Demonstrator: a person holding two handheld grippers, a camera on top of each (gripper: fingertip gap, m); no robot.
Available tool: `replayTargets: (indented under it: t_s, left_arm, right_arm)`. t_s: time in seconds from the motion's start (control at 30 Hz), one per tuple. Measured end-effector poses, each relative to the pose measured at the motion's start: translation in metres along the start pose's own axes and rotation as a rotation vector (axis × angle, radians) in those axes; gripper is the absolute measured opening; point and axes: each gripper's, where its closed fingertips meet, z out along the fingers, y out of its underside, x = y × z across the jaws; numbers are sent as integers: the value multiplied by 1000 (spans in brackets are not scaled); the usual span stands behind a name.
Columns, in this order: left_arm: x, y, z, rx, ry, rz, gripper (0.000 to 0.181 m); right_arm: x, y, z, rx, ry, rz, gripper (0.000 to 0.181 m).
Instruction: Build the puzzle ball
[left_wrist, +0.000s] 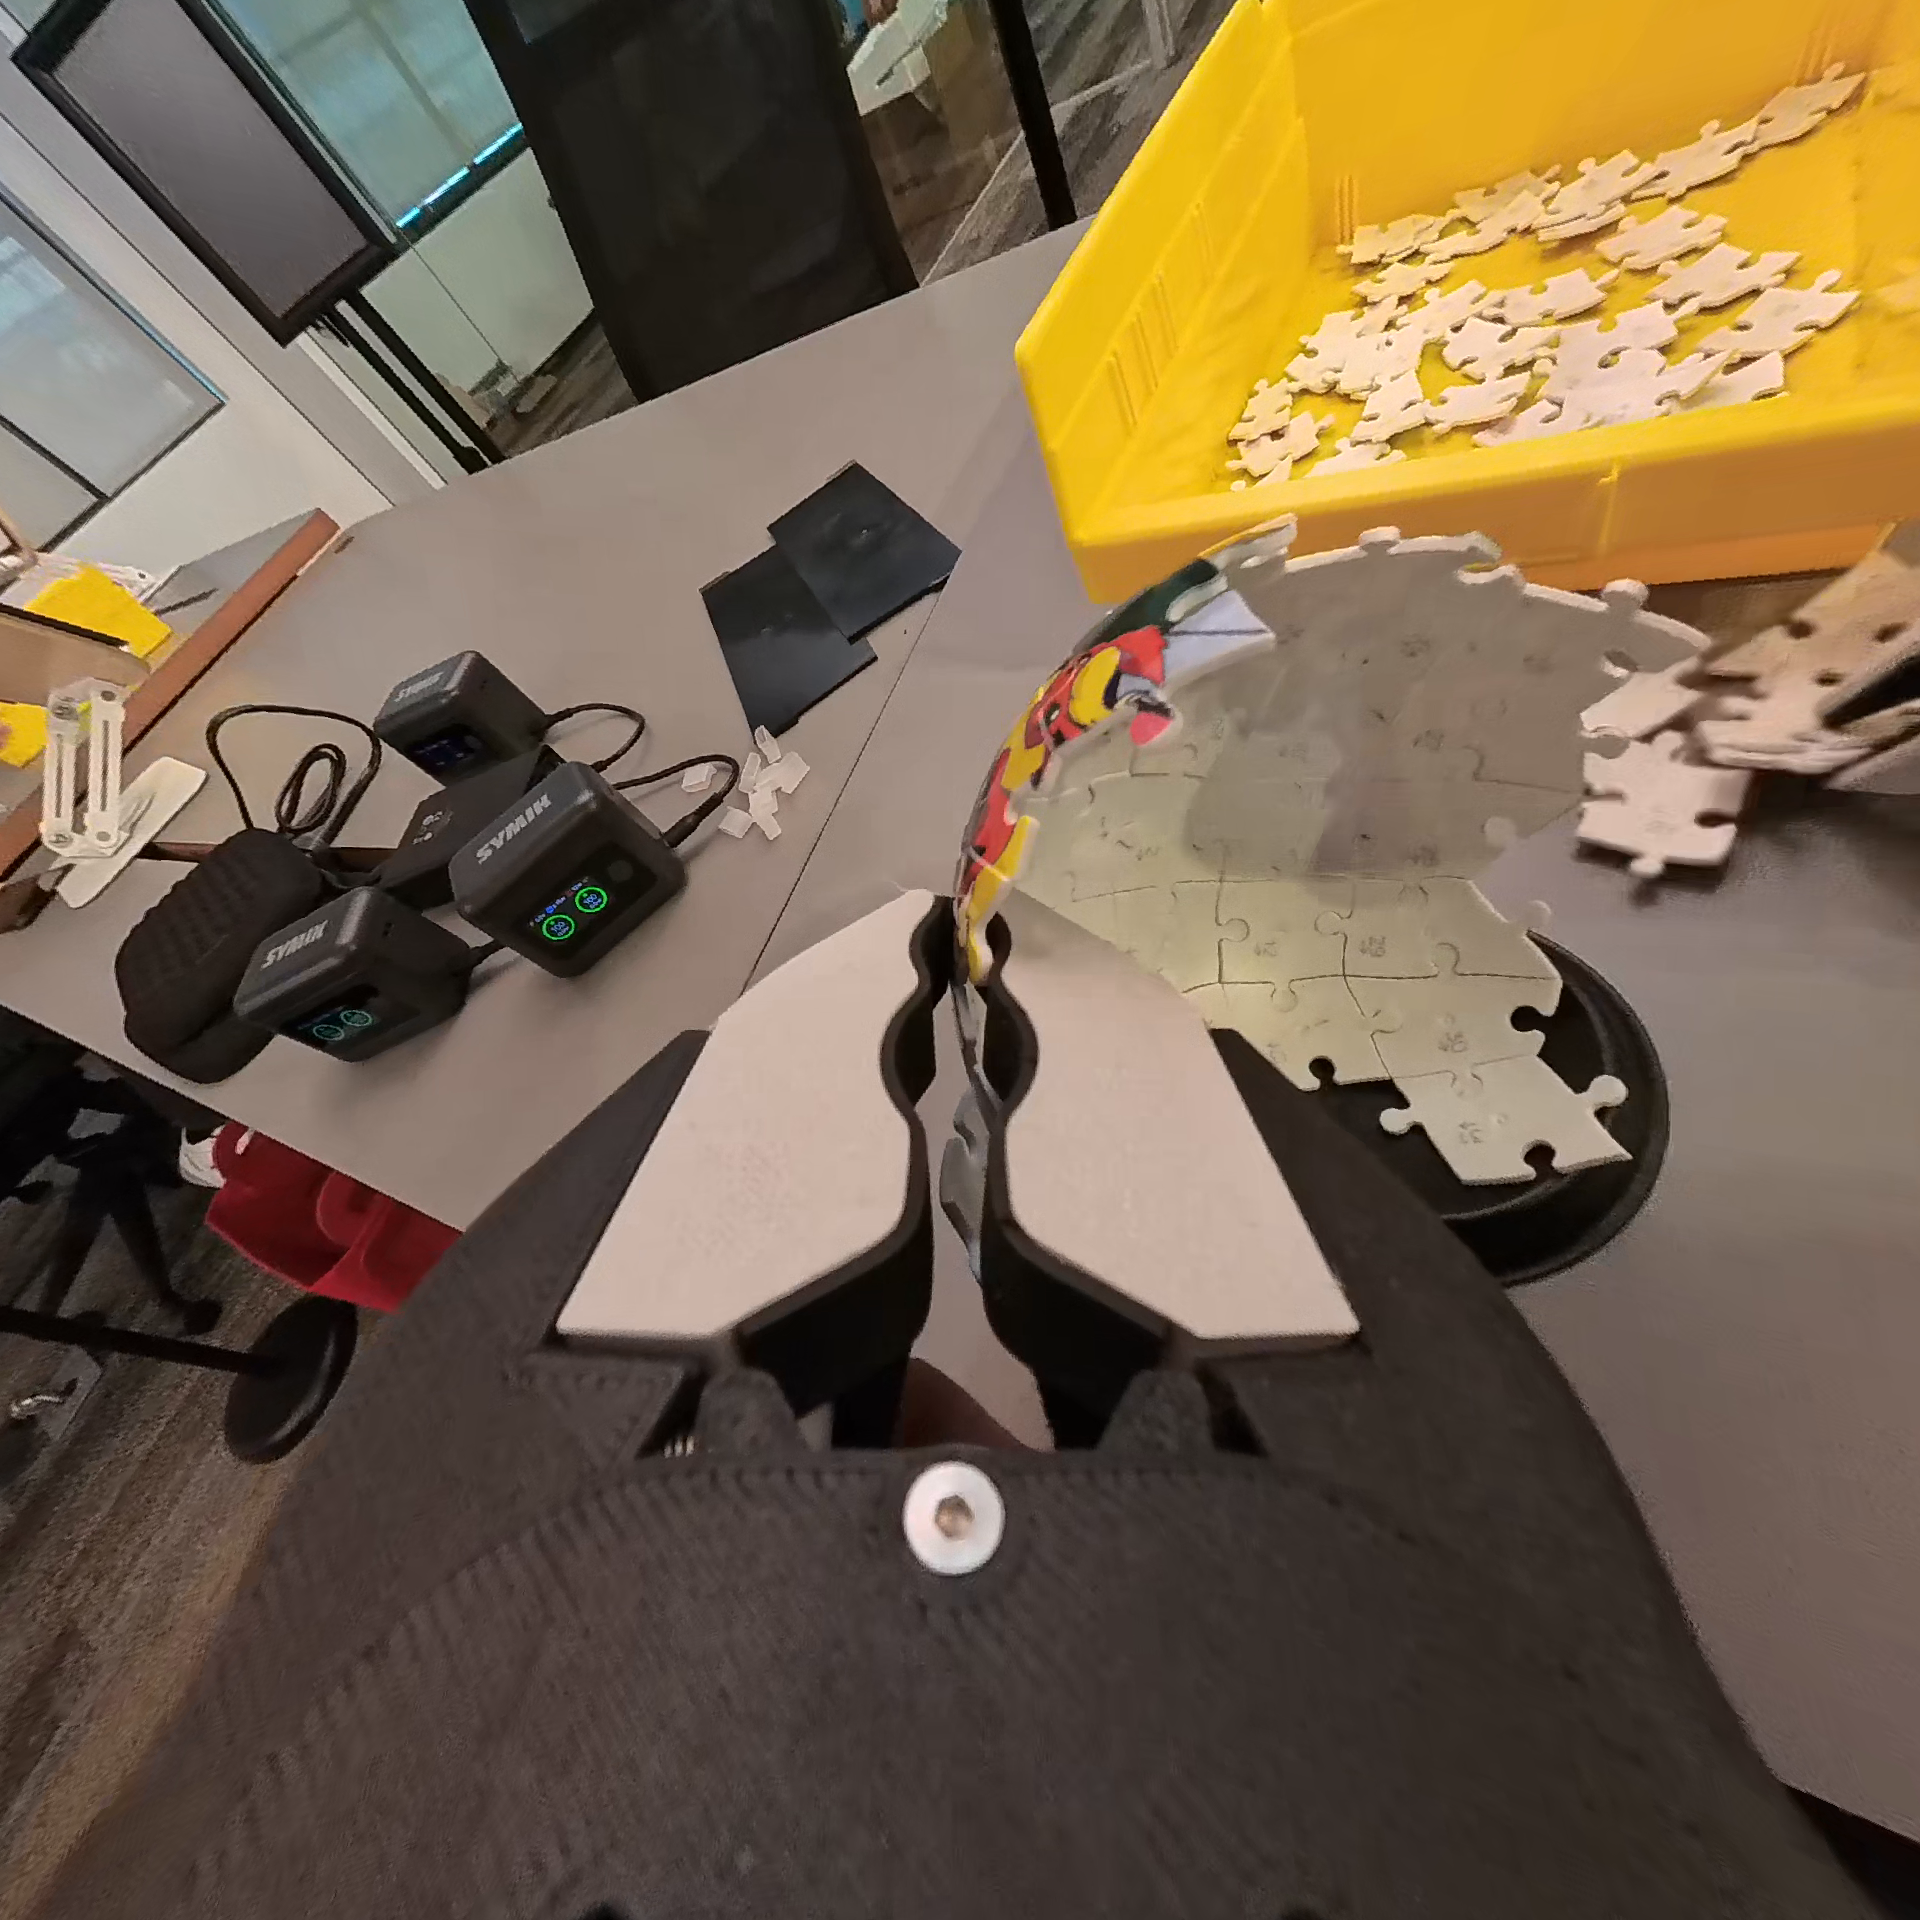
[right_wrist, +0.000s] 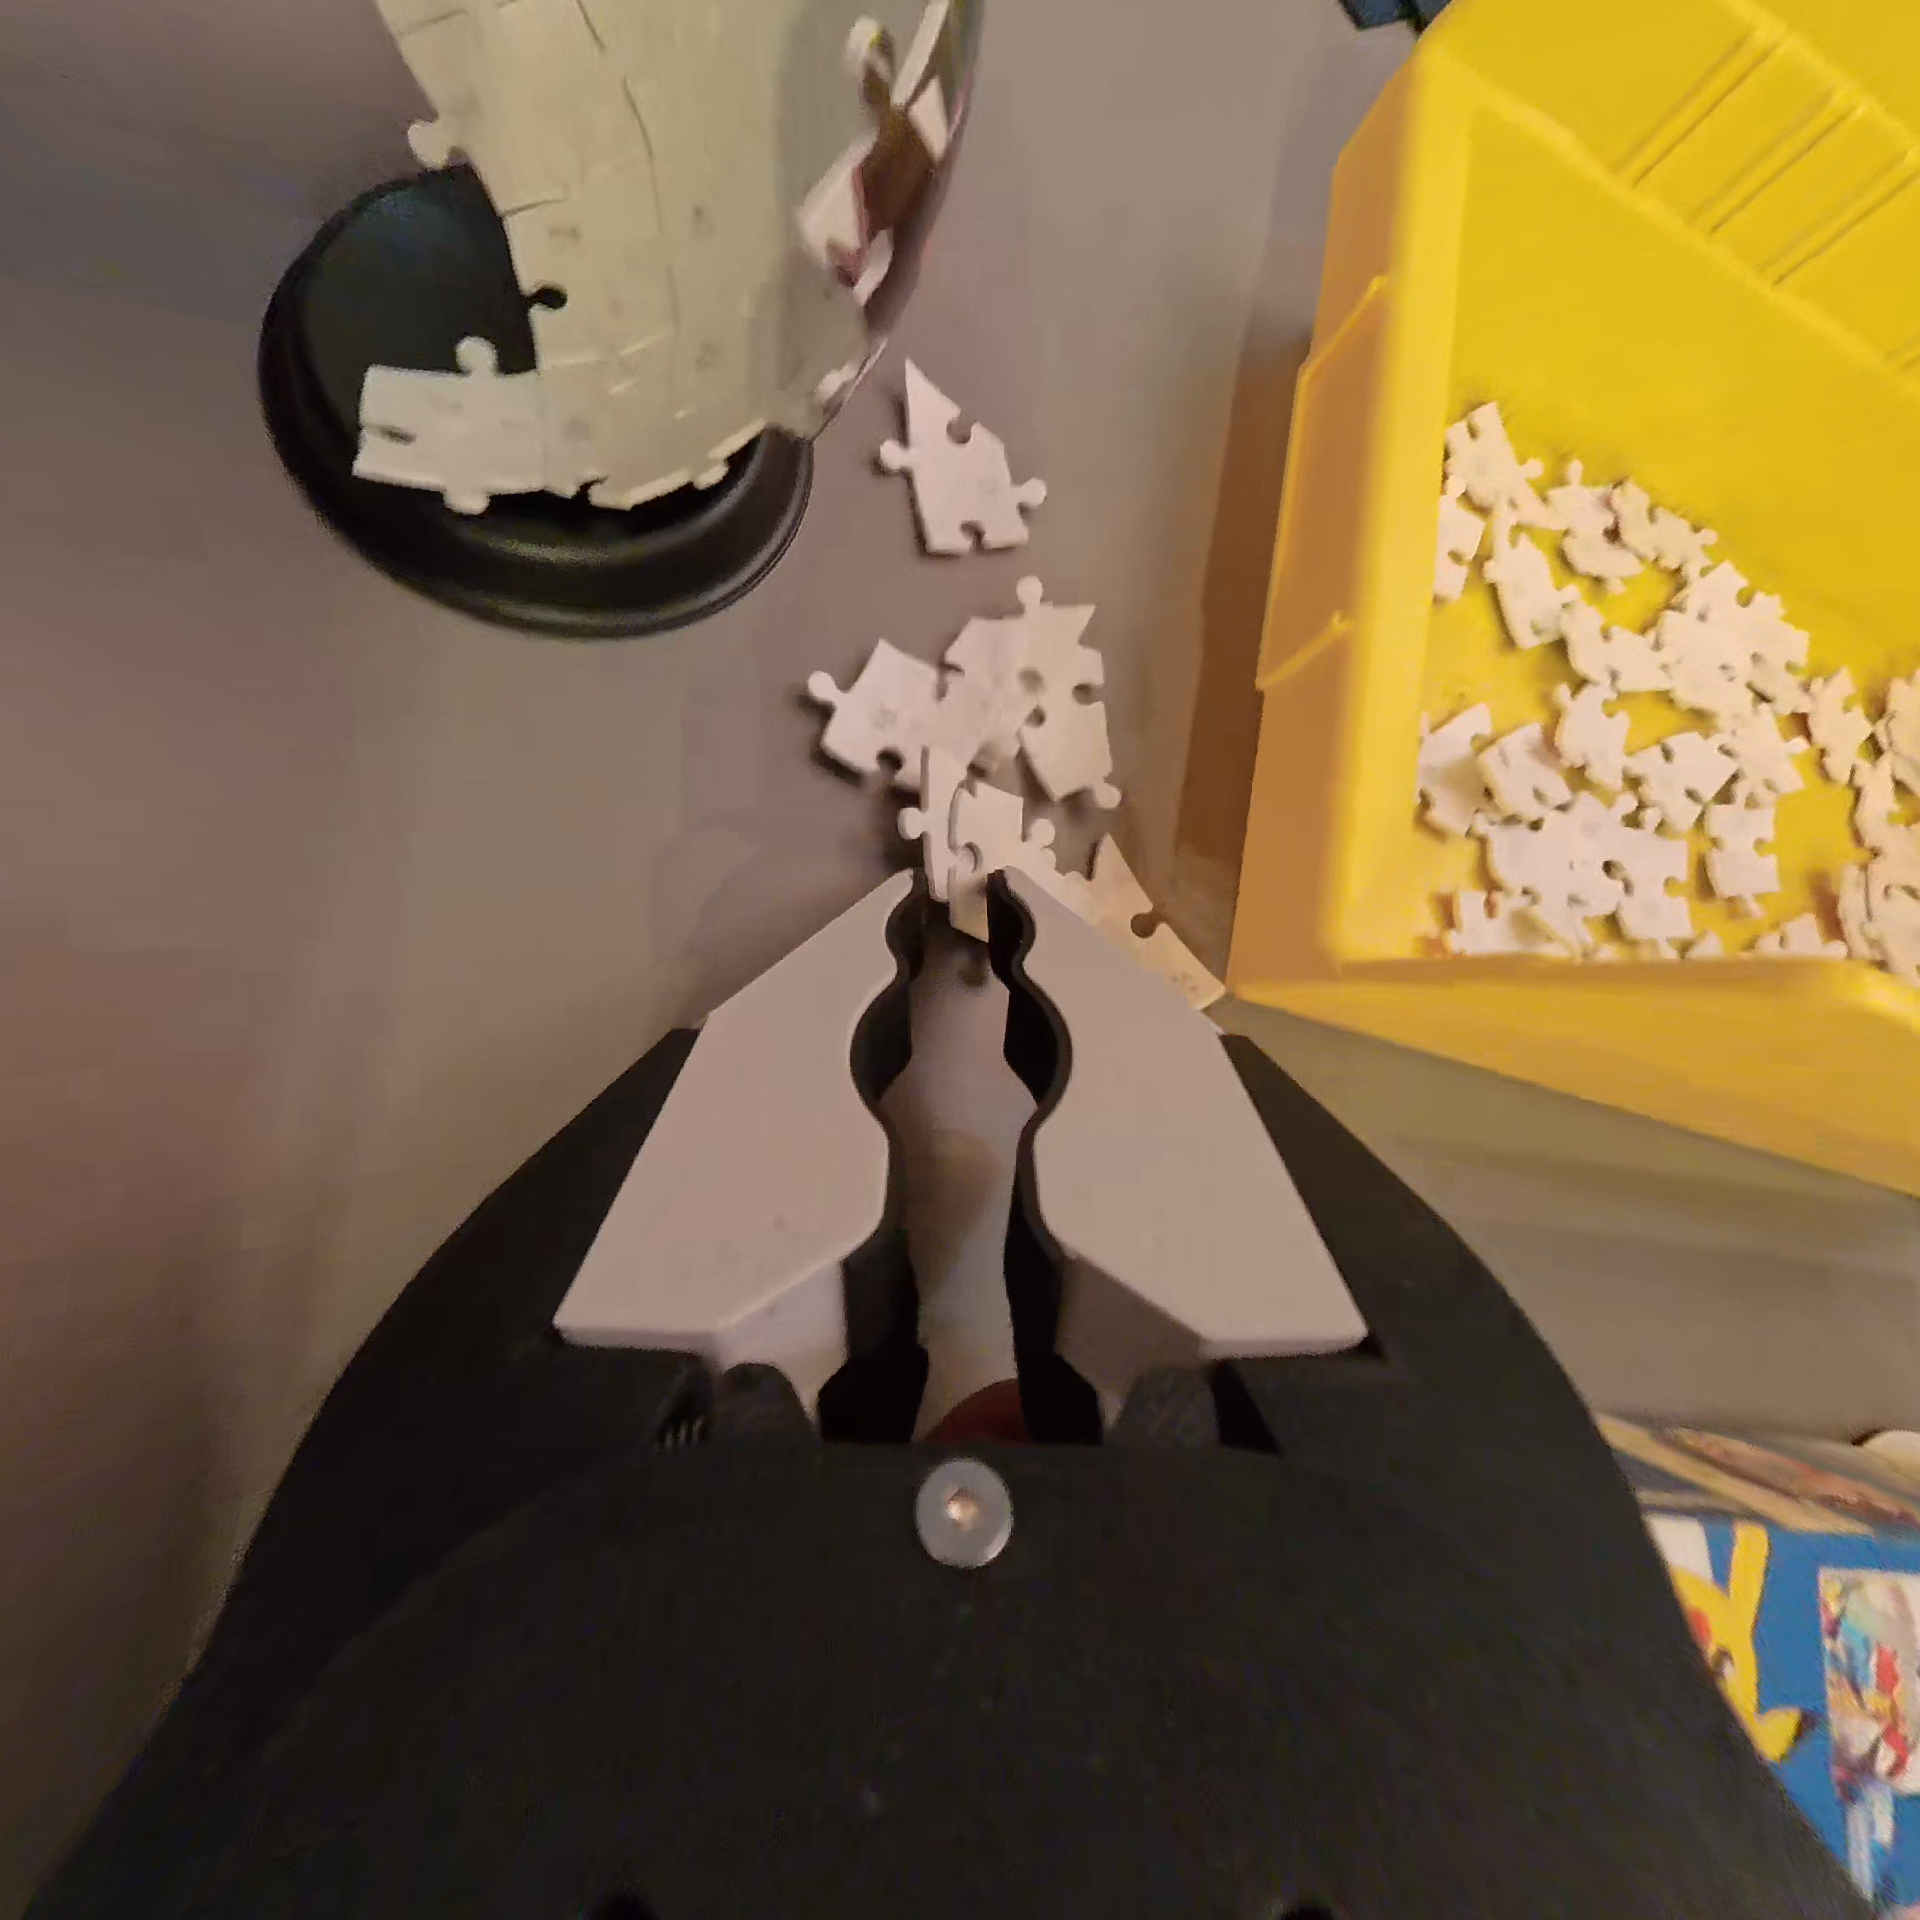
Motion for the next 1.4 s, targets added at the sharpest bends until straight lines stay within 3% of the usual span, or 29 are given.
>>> replayTargets:
  t_s: [0.2,0.23,0.27,0.43,0.57,0.6,0.8,0.97,1.1,1.23,1.3,1.4]
  left_arm:
    - [-3,2,-1,-1,-1,-8,4]
    - [-3,2,-1,0,2,-9,4]
    - [-2,1,0,0,3,-9,4]
    - [-3,3,0,0,0,-12,4]
    - [-3,2,-1,2,1,-11,4]
    - [-3,2,-1,3,2,-10,4]
    - [-2,2,0,6,7,-22,4]
    - [-3,3,0,4,7,-25,4]
    - [-3,3,-1,6,7,-26,4]
    - [-3,3,-2,5,10,-34,4]
    - [-2,3,-2,7,13,-36,4]
    - [-2,3,-1,6,15,-44,4]
  right_arm:
    - [-13,22,-24,-91,-82,-12,13]
    - [-14,23,-26,-103,-90,-3,27]
    - [-13,18,-26,-84,-90,7,36]
    - [-17,-26,-10,71,-128,32,40]
    - [-17,-24,17,21,-158,60,32]
    - [-16,-22,18,12,-158,71,23]
    - [-22,-5,-3,-42,-243,97,15]
    - [3,-34,6,52,-153,164,40]
    - [-9,-28,27,-14,-200,131,36]
    - [-23,-18,14,-62,-279,121,21]
    - [-25,-15,4,-82,-318,153,25]
    - [-4,-31,1,23,-215,203,38]
